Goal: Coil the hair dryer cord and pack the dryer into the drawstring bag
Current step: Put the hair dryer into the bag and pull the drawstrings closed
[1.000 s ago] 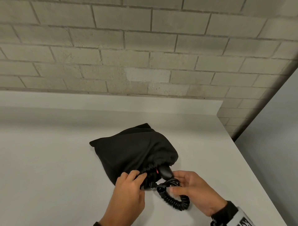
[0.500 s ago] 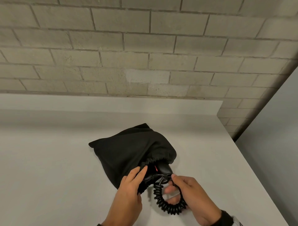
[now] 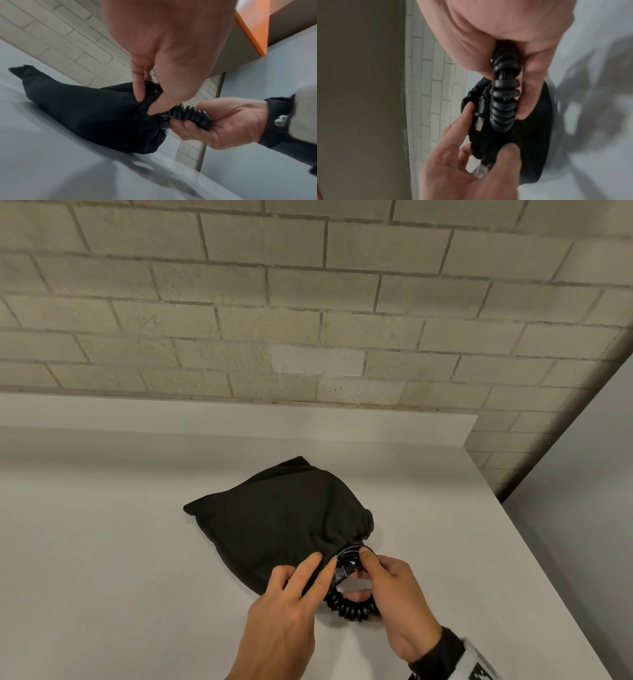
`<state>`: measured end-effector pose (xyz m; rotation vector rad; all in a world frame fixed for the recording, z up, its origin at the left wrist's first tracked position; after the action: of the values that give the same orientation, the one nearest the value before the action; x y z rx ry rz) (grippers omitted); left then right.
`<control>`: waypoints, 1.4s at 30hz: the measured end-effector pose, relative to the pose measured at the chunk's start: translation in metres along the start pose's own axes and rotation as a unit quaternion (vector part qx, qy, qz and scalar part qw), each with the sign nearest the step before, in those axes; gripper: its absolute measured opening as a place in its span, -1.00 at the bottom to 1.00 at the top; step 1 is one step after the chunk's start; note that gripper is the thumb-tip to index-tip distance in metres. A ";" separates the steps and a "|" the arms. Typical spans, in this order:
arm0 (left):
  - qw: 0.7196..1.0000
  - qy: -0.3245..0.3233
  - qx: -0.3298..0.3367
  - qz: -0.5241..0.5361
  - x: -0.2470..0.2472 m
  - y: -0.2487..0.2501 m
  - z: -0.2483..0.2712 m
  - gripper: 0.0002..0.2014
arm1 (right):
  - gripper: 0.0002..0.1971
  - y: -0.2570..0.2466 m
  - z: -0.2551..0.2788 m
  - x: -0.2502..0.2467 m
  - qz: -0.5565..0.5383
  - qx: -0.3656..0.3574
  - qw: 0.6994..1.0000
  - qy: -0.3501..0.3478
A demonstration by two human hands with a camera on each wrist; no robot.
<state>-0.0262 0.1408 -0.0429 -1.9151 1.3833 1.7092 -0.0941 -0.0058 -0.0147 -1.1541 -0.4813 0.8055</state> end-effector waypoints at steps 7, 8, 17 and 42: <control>1.000 -0.013 0.021 0.007 0.007 -0.001 0.001 -0.06 | -0.79 0.005 0.003 0.013 -0.121 0.030 0.991 -0.036; 1.000 -0.010 0.025 0.011 0.007 -0.001 0.002 -0.06 | -0.81 0.005 0.002 0.014 -0.133 0.027 0.990 -0.023; 0.992 -0.026 0.060 0.105 -0.002 -0.007 0.005 -0.19 | -0.77 0.007 -0.007 0.041 -0.242 0.007 0.970 0.021; 0.957 -0.084 -0.138 0.242 -0.030 -0.074 0.023 -0.34 | -0.60 0.033 -0.008 0.015 0.439 -0.233 0.825 -0.268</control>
<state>0.0179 0.2110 -0.0537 -1.5825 1.7246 2.3393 -0.0893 0.0071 -0.0496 -1.6294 -0.6298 1.9332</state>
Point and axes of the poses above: each hand's wrist, its own z-axis away from the middle knuckle, its own x-axis out of the palm, y = z × x, the point moved 1 cm from there along -z, towards the middle knuckle, and after that the axes turned 7 degrees about -x, right-handed, at the moved point
